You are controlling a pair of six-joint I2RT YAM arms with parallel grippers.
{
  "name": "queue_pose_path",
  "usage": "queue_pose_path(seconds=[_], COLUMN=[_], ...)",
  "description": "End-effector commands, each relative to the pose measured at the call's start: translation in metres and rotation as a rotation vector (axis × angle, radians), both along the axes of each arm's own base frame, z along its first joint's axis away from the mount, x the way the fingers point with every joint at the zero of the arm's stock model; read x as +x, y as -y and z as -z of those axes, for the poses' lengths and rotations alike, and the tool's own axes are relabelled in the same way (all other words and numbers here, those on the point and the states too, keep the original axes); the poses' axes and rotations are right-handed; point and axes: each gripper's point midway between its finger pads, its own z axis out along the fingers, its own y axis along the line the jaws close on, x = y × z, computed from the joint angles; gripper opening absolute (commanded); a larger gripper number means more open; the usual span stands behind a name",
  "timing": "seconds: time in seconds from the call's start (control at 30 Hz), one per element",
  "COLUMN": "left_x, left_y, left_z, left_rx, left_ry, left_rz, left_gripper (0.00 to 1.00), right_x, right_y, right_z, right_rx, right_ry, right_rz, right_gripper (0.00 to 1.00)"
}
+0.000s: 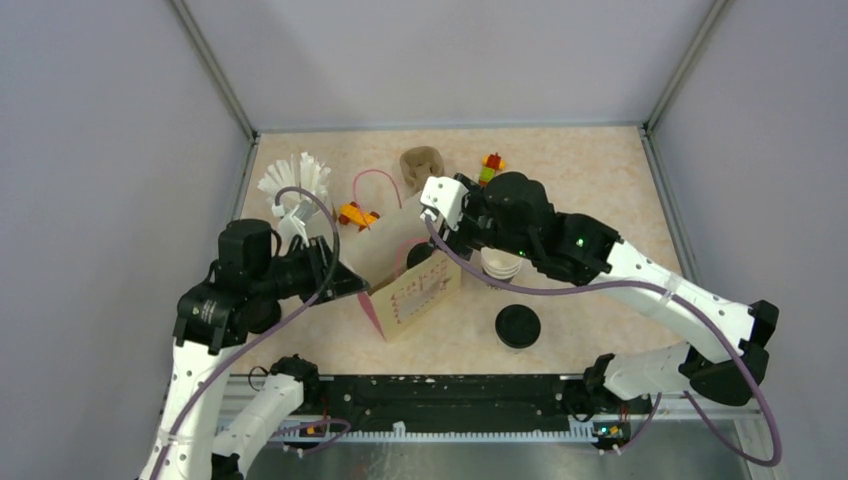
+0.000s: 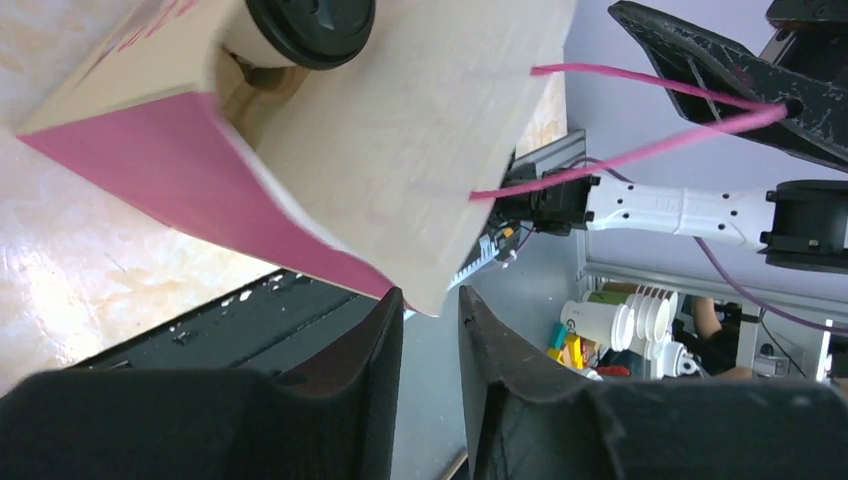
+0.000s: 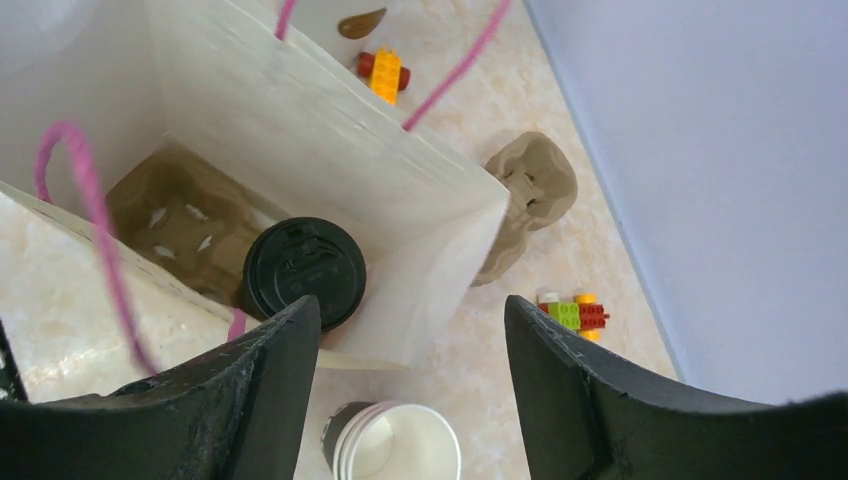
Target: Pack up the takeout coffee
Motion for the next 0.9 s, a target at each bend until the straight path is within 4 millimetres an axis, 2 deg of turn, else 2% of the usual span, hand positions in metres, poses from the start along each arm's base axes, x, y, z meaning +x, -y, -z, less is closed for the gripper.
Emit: queue_pose_path(seconds=[0.0,0.07,0.17,0.2,0.23,0.4,0.47,0.5,0.57,0.73,0.83,0.87], left_x=[0.01,0.011,0.013,0.014,0.016,0.018,0.02,0.022,0.022,0.018,0.013,0.011], left_y=[-0.002,-0.003,-0.009,-0.012,-0.015,-0.025,-0.036,-0.045,-0.056,-0.037,-0.024,-0.019], left_z=[-0.033,-0.042,-0.06,-0.065,-0.069,-0.098,-0.106,-0.109,-0.12,-0.134,-0.137,-0.139], left_rx=[-0.013,-0.01,0.014,0.03,0.047,0.092,0.124,0.143,0.179,0.195,0.163,0.141], left_ry=[0.149,0.186,0.264,0.291,0.31,0.409,0.449,0.458,0.524,0.521,0.509,0.512], left_rz=[-0.025,-0.024,-0.047,-0.054,-0.064,-0.103,-0.166,-0.224,-0.263,-0.083,0.01,0.038], left_gripper=[0.34,0.46,0.72,0.87,0.96,0.99,0.99,0.99,0.99,0.99,0.99,0.99], right_x=[0.015,0.018,0.024,0.023,0.022,0.014,0.009,0.006,0.001,-0.022,-0.039,-0.047], right_y=[0.01,0.014,0.027,0.03,0.033,0.051,0.058,0.061,0.073,0.1,0.121,0.133], right_z=[-0.037,-0.046,-0.053,-0.055,-0.057,-0.061,-0.059,-0.056,-0.049,-0.023,0.004,0.019], right_rx=[0.143,0.201,0.277,0.31,0.345,0.514,0.553,0.562,0.59,0.613,0.583,0.541], right_ry=[0.043,0.041,0.026,0.009,-0.012,-0.143,-0.208,-0.242,-0.328,-0.539,-0.634,-0.66], right_rz=[0.129,0.179,0.288,0.313,0.332,0.463,0.506,0.53,0.627,0.816,0.926,0.977], right_gripper=[0.67,0.68,0.72,0.72,0.73,0.73,0.75,0.8,0.95,0.96,0.97,0.97])
